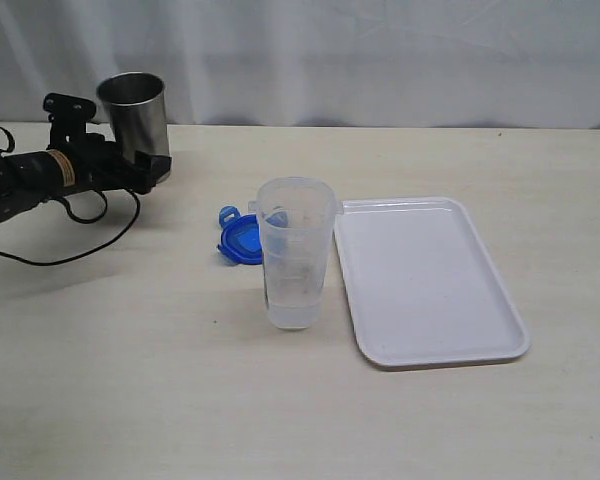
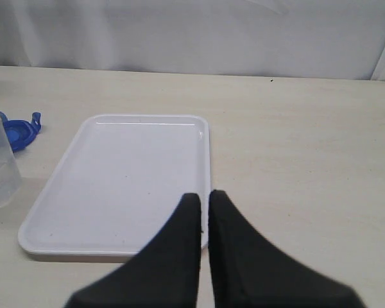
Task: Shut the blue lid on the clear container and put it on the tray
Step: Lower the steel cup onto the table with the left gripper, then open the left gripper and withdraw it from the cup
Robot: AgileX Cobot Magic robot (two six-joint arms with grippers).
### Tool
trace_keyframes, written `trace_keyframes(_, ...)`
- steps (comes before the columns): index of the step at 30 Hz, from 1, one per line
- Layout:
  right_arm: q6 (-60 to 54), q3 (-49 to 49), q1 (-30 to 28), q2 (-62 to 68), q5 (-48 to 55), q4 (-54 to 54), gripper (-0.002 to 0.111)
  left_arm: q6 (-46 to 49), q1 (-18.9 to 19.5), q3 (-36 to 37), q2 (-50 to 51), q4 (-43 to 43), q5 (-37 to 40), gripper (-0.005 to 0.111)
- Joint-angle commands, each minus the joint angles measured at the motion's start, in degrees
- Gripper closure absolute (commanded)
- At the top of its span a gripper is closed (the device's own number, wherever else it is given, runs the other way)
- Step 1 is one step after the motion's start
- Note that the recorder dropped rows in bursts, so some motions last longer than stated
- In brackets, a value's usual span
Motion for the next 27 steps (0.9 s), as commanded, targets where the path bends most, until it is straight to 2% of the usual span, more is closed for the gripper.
trace_keyframes(1, 0.0, 0.1, 0.1, -0.3, -0.4, 0.1, 0.104, 0.1, 0.2, 3.4, -3.4, -1.1, 0.6, 0.023)
trace_keyframes(11, 0.0, 0.1, 0.1, -0.3, -0.4, 0.1, 0.104, 1.0, 0.2, 15.1, -14.6, -2.8, 0.2, 0.023)
trace_keyframes(18, 0.0, 0.1, 0.1, -0.3, -0.4, 0.1, 0.104, 2.5, 0.2, 23.6, -26.6, -4.2, 2.4, 0.023)
trace_keyframes(27, 0.0, 0.1, 0.1, -0.3, -0.4, 0.1, 0.104, 2.5, 0.2, 30.7, -43.2, -4.2, 3.6, 0.023)
